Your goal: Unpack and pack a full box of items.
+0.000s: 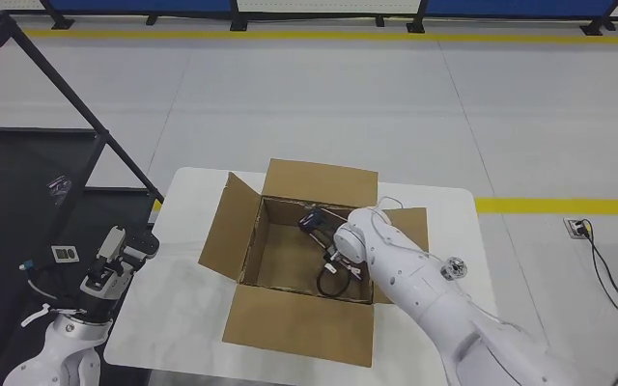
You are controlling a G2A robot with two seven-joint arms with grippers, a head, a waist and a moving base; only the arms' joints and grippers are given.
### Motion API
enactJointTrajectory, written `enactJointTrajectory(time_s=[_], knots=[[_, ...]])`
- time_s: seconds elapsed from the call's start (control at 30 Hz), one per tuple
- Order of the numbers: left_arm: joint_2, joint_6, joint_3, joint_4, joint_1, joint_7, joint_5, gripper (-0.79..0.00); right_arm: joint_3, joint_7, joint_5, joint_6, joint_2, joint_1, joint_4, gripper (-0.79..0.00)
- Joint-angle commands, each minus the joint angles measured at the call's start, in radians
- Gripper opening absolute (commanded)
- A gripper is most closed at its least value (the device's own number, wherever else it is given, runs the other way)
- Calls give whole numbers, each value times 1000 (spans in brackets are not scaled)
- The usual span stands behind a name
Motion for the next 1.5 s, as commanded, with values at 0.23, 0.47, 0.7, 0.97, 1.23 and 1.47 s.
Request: enactJointTrajectory(time_s=[0.23, 0.47, 0.7, 0.97, 1.23, 1.47], knots=[[0, 0, 0, 0, 0, 0, 0, 0, -13, -36, 13, -27, -53, 26, 116, -499], [0, 0, 0, 0, 0, 0, 0, 0, -21, -55, 13, -38, -89, 31, 191, -499], [0, 0, 0, 0, 0, 0, 0, 0, -19, -70, 20, -65, -115, 36, 247, -533], [0, 0, 0, 0, 0, 0, 0, 0, -13, -89, 24, -28, -138, 35, 290, -785], [0, 0, 0, 0, 0, 0, 0, 0, 5, -120, 42, -83, -149, 57, 286, -785], [0, 0, 0, 0, 0, 0, 0, 0, 18, -108, 39, -142, -145, 80, 242, -785]])
